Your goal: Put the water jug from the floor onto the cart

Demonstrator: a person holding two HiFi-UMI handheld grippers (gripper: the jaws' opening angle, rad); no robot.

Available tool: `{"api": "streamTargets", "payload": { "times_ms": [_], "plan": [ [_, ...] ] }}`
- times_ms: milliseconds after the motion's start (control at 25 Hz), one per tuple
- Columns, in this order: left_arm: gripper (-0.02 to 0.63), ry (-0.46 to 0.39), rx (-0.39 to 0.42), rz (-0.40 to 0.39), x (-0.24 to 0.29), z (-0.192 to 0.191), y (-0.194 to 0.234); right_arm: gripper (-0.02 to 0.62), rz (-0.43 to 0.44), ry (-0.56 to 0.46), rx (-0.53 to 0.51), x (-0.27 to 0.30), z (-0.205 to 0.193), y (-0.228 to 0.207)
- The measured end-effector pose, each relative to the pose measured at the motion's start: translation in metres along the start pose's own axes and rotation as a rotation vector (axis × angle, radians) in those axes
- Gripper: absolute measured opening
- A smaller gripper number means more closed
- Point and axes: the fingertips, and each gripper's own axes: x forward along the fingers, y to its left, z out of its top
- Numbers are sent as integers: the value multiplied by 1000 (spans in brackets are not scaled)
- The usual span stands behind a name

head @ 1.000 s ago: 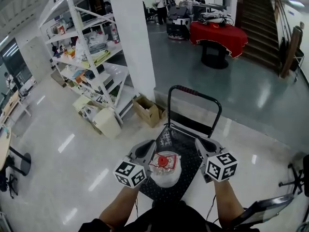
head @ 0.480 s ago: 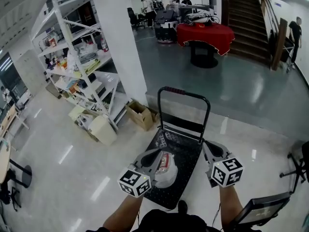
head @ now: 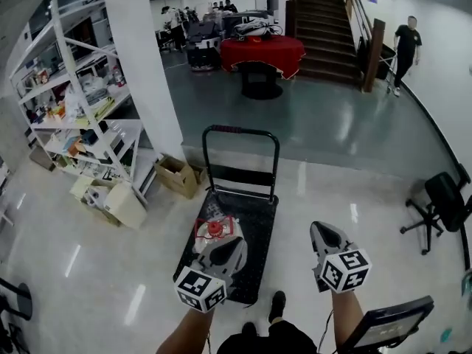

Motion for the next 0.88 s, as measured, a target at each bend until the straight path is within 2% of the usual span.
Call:
{"api": "streamTargets", "payload": {
  "times_ms": [160, 320, 440, 720, 880],
  "plan": [
    [2, 22, -13, -56, -23, -8, -47, 3, -64, -4, -19, -73, -6, 5],
    [2, -2, 13, -76, -38, -5, -103, 3, -64, 13, -1, -138, -22, 2],
    [2, -33, 34, -62, -52, -3, -148, 3, -65, 12, -4, -185, -37, -1],
    [2, -2, 7, -59, -91, -35, -247, 3, 26, 33, 14, -302, -79, 11],
    [2, 55, 36, -42, -117, -44, -306, 3, 46, 13, 67, -356, -90, 7]
  ]
}}
